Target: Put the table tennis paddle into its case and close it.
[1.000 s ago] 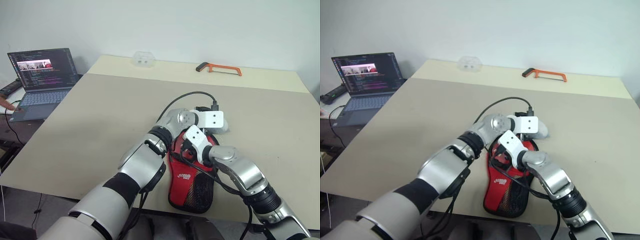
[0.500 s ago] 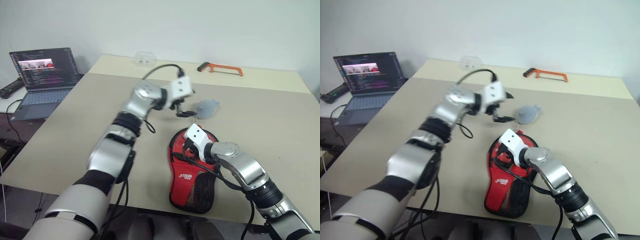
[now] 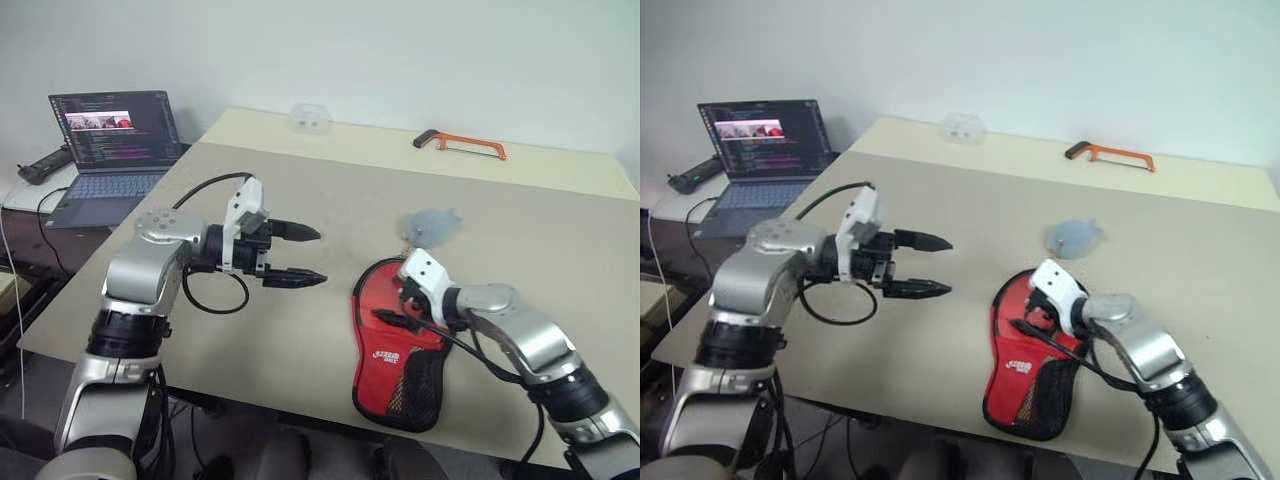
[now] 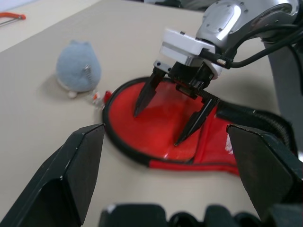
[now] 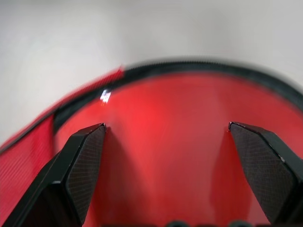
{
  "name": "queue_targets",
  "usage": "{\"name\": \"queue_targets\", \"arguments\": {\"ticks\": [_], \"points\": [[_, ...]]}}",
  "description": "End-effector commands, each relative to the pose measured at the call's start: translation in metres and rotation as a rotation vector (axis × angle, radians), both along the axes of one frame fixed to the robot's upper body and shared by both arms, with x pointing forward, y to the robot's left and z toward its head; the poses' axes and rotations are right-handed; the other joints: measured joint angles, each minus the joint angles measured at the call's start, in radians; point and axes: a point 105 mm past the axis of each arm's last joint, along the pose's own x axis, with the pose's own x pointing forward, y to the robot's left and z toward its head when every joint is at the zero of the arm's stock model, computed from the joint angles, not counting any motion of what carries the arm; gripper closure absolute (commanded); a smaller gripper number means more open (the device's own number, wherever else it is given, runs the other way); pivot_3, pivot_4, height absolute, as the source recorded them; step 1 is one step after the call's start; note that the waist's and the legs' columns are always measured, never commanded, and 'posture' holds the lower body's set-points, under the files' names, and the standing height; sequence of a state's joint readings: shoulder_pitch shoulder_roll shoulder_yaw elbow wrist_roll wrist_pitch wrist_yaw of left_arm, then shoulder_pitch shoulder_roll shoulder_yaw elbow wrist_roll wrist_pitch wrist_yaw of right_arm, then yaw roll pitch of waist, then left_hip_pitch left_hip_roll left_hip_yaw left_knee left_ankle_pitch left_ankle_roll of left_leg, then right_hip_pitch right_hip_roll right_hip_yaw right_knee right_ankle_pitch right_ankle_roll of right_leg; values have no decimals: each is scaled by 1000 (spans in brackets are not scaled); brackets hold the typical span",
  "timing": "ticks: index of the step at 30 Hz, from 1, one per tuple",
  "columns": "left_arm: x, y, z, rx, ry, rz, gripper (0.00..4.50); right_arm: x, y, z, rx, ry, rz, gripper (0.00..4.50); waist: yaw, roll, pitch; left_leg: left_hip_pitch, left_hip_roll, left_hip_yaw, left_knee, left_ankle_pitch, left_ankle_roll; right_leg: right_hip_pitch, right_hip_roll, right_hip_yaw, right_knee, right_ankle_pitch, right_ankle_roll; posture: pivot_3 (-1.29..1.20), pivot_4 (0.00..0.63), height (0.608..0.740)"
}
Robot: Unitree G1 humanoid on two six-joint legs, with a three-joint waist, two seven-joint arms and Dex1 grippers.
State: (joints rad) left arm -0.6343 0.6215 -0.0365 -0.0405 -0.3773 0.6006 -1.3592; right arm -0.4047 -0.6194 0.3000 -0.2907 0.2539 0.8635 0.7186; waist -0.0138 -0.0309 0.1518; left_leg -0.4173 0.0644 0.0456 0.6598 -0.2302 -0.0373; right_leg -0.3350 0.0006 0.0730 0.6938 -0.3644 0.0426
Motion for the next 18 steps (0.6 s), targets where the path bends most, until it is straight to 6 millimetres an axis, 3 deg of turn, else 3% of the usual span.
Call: {"name": "queue_targets", "arguments": {"ticks": [1,4,9,13,18], "points": [[-4,-20,-10,-20,-11,0,41,-11,-13,18,-8,27,35,0,-1,1,2,-2,0,0,0,0,0,2,0,0,0,0,0,0,150,740],[2,-38,-18,-87,-4,43,41,-12,-23,41,-33,-22,68,0,-3,4,7,-7,0,-3,0,0,0,-2,1,-1,0,0,0,0,150,740],[2,-76,-56,-29,-35,65,41,4,-46,77,-159,-163,96,0,-6,9,11,-16,-2,-6,0,0,0,-8,2,-1,-5,0,0,0,150,740],[7,-104,-65,-47,-56,87,41,33,-57,105,-227,-301,73,0,-11,10,12,-17,-2,-7,-1,0,0,-8,2,-1,-10,0,0,0,150,740],[12,-116,-84,-10,-72,113,41,69,-62,121,-310,-407,80,0,-16,12,14,-17,-2,-7,-2,0,0,-8,2,-1,-11,0,0,0,150,740]]}}
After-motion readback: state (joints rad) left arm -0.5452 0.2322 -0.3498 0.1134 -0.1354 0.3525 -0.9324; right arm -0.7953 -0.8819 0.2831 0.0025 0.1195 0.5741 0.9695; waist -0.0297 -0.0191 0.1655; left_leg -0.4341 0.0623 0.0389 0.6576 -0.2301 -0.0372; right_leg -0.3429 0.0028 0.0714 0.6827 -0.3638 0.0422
